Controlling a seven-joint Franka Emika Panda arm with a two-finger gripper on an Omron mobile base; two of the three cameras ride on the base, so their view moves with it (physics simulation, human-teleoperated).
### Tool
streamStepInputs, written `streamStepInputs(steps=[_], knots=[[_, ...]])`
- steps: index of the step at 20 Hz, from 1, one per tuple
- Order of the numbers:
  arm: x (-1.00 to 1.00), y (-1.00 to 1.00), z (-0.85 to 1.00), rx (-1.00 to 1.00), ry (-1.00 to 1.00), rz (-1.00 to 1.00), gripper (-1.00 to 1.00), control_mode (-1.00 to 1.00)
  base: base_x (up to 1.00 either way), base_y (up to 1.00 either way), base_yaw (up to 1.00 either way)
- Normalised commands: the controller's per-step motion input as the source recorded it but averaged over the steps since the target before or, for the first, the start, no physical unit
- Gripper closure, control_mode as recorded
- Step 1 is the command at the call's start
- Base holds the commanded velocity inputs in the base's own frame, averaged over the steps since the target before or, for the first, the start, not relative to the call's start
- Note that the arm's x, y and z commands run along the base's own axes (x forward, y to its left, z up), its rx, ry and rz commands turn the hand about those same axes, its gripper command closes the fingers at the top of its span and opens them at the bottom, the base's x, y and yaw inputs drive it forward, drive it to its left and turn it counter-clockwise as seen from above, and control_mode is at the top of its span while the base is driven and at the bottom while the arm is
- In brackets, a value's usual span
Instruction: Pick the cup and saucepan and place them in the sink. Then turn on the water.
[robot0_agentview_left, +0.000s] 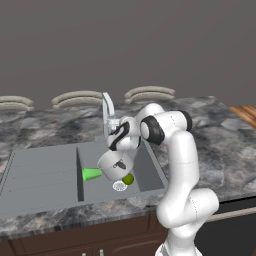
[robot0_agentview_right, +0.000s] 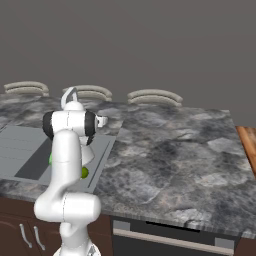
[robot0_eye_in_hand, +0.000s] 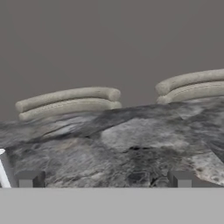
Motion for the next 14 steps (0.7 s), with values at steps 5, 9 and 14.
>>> streamStepInputs(steps=[5, 9, 14], knots=[[0.0, -0.93, 0.0, 0.04, -0.06, 0.0, -1.0, -1.0, 0.0, 0.0, 0.0], [-0.01, -0.99, 0.0, 0.04, -0.08, 0.0, -1.0, -1.0, 0.0, 0.0, 0.0], [-0.03, -1.0, 0.0, 0.0, -0.13, 0.0, -1.0, -1.0, 0.0, 0.0, 0.0]])
